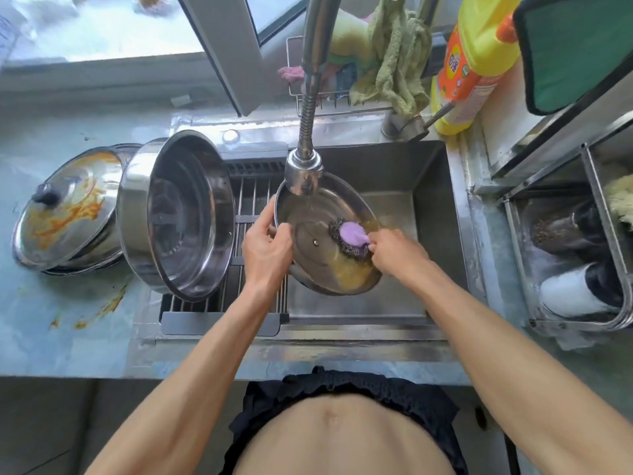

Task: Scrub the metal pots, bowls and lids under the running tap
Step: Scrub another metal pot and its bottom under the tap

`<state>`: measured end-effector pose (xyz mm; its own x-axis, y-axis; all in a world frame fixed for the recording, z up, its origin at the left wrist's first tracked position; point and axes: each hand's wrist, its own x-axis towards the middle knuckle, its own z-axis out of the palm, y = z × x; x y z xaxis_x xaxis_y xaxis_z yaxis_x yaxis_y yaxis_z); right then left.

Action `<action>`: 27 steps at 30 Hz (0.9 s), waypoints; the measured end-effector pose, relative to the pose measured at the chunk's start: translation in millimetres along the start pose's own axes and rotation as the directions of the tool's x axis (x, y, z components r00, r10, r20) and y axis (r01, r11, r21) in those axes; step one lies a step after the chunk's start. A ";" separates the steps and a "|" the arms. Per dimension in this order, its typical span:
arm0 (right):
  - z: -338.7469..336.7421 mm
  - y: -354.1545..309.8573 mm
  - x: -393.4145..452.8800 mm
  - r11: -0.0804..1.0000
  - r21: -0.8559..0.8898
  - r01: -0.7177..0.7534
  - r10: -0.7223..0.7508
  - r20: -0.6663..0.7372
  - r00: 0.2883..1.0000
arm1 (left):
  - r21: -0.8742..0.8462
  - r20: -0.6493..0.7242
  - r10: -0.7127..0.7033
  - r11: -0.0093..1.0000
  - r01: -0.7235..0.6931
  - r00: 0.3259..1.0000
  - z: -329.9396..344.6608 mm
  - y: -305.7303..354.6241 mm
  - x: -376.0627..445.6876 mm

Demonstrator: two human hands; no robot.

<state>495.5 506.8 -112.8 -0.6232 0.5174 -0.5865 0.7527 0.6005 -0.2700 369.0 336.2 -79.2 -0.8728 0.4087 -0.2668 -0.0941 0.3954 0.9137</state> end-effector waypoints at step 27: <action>-5.6 -20.2 -49.4 0.921 0.314 0.231 -0.311 0.237 0.920 | 0.110 -0.074 0.098 0.990 -0.090 0.992 9.3 -6.7 11.6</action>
<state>509.9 472.6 -74.1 -0.7574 0.1451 -0.6366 0.6162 0.4812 -0.6235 363.9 346.0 -91.3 -0.9109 0.3836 -0.1524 0.0380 0.4455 0.8945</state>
